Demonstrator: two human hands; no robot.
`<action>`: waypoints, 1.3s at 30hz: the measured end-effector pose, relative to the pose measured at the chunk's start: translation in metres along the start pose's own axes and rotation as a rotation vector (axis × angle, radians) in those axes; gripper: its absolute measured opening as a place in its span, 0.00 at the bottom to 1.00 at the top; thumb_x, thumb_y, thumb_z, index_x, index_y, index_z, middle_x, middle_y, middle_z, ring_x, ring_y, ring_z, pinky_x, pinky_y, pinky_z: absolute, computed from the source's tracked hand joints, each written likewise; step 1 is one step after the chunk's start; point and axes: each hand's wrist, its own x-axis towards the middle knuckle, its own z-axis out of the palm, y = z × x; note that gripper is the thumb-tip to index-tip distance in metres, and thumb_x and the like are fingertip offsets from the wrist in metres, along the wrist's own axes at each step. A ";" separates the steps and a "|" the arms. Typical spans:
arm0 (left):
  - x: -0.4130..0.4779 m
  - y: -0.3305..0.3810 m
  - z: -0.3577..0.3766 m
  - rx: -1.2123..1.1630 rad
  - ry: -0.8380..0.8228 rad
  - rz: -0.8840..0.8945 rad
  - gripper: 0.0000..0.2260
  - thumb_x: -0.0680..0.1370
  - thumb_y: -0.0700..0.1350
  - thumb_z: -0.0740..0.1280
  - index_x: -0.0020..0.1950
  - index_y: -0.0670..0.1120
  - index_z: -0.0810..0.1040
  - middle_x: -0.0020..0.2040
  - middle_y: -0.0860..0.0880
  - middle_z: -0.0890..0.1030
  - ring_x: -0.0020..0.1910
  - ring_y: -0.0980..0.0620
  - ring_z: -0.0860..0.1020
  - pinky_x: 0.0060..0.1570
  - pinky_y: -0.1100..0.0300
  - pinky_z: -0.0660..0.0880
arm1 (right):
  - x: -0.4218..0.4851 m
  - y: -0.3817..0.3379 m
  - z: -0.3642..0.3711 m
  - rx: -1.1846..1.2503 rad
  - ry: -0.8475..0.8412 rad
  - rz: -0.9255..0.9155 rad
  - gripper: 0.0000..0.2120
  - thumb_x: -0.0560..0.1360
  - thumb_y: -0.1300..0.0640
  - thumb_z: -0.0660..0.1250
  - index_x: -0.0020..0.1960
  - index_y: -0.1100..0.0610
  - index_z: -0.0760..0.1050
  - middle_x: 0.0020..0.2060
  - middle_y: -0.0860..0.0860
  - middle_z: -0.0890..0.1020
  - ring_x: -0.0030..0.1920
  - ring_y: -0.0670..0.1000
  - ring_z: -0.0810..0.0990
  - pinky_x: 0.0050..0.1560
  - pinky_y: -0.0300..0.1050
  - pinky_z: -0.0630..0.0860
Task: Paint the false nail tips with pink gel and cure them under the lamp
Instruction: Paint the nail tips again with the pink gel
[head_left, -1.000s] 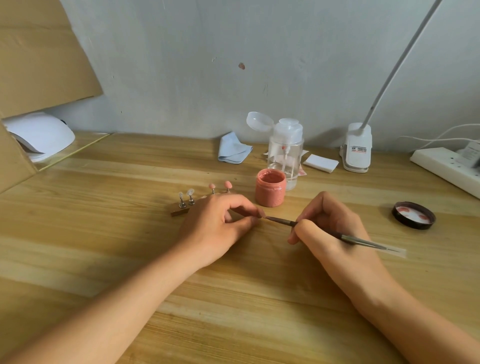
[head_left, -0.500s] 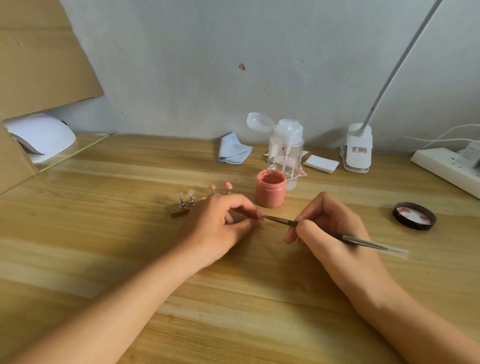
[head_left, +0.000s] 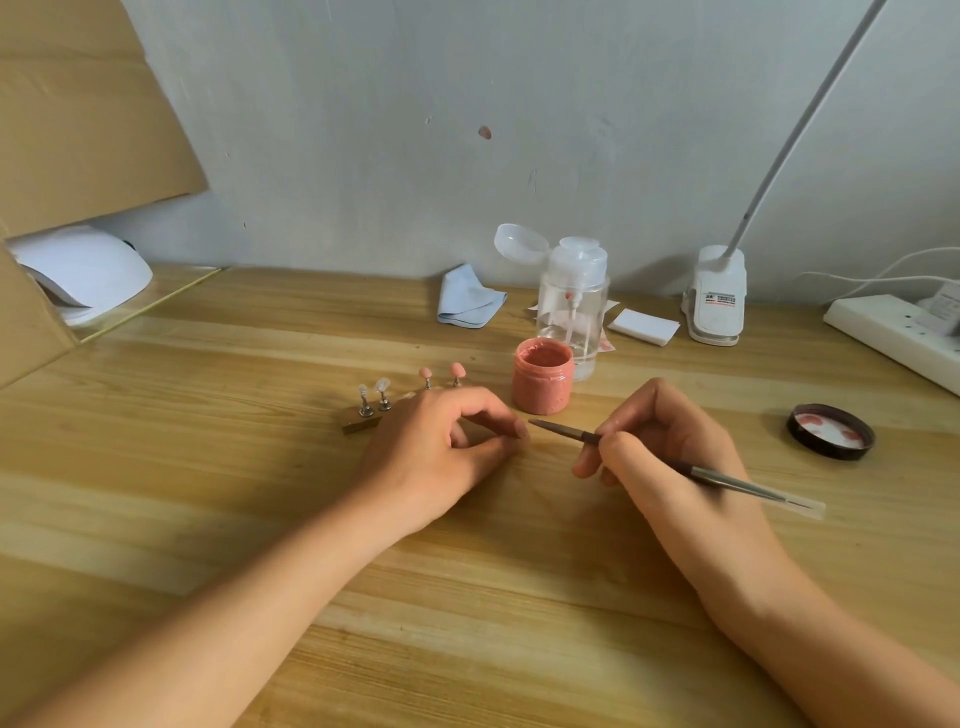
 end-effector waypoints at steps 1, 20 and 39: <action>0.000 0.000 0.000 -0.001 0.001 0.002 0.06 0.74 0.45 0.74 0.41 0.57 0.84 0.17 0.57 0.66 0.20 0.57 0.61 0.24 0.67 0.56 | 0.000 0.000 -0.001 0.009 0.008 0.004 0.02 0.70 0.65 0.64 0.41 0.65 0.73 0.33 0.56 0.84 0.35 0.51 0.76 0.37 0.44 0.71; 0.002 -0.001 0.001 -0.008 0.000 -0.019 0.06 0.74 0.46 0.74 0.41 0.58 0.83 0.18 0.56 0.64 0.20 0.57 0.61 0.25 0.66 0.55 | 0.000 0.000 0.000 -0.048 -0.054 -0.008 0.03 0.72 0.68 0.65 0.41 0.63 0.72 0.33 0.57 0.84 0.27 0.41 0.72 0.29 0.31 0.66; 0.001 -0.001 0.001 -0.007 -0.007 -0.028 0.04 0.74 0.48 0.75 0.42 0.58 0.83 0.18 0.57 0.64 0.20 0.57 0.62 0.24 0.66 0.56 | 0.000 0.003 -0.001 -0.085 -0.055 -0.036 0.04 0.71 0.68 0.66 0.41 0.63 0.72 0.36 0.67 0.80 0.32 0.52 0.71 0.31 0.39 0.65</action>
